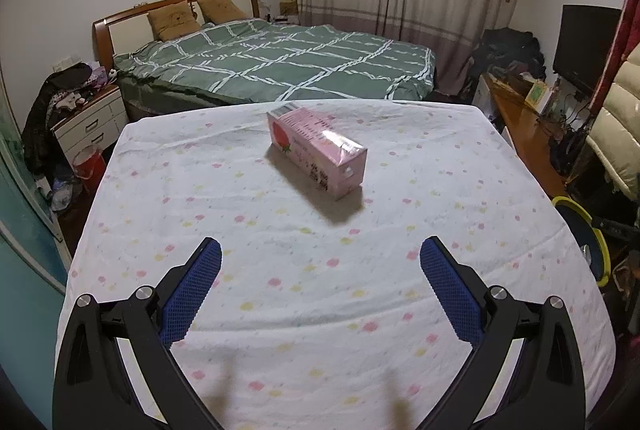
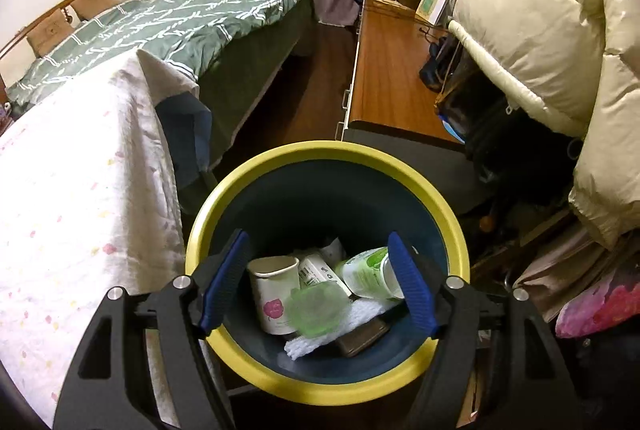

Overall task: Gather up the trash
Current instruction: 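Carry the plastic jar over the bin and open the right tool, then grasp the pink juice carton with the left tool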

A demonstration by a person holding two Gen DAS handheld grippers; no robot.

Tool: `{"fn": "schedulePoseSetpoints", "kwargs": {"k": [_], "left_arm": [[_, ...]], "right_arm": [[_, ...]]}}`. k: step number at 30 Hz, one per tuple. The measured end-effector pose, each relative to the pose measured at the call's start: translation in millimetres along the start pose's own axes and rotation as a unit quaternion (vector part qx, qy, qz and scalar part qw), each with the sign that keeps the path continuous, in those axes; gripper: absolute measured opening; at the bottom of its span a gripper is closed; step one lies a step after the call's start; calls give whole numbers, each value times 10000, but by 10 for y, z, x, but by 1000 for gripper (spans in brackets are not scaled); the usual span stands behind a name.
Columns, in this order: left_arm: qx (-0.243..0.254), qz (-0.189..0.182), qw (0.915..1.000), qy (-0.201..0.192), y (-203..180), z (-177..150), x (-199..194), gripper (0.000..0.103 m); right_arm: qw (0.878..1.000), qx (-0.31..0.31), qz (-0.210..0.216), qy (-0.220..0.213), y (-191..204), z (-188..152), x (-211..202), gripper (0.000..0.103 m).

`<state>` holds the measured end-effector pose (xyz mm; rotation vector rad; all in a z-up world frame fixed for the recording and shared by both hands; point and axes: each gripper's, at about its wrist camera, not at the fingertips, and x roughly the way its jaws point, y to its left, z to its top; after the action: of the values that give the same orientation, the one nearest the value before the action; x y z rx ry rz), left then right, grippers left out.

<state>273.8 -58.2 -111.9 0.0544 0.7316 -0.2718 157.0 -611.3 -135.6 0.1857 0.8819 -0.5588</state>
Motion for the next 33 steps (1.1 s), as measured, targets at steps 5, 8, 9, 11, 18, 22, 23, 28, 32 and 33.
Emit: {"fn": "schedulePoseSetpoints", "kwargs": {"k": [5,8,9,11,18,22,23,28,32,33], "left_arm": [[-16,214,9995,218,-169,282,187,98],[-236,310,9980,488,-210,560,376,98],[-301,317,9974,569,-204,642,440,98],[-562,347,9941,856,-156,873,644,98],[-1459,464,9708,1850,50,1316,1395,98],[-1530,771,9650,1987,95,1387,1604,97],[-1594,813,9618,2072,118,1394,1663,92],[-1873,833,9489,2398,234,1373,1858,75],[-1965,805,9448,2495,268,1354,1934,62],[-1971,791,9439,2527,276,1345,1954,59]], "right_arm": [[9999,48,158,47,-95,6,25,69],[9996,68,258,76,-126,-4,46,69],[9995,70,285,77,-133,-9,52,69],[9993,59,369,77,-136,-15,55,69],[9981,-93,612,23,-55,-17,31,69],[9974,-175,698,27,-11,-17,29,69],[9972,-198,718,35,-2,-18,31,69],[9966,-242,792,39,-5,-25,36,69],[9962,-243,838,40,-26,-45,33,69],[9961,-244,844,42,-31,-51,29,69]]}}
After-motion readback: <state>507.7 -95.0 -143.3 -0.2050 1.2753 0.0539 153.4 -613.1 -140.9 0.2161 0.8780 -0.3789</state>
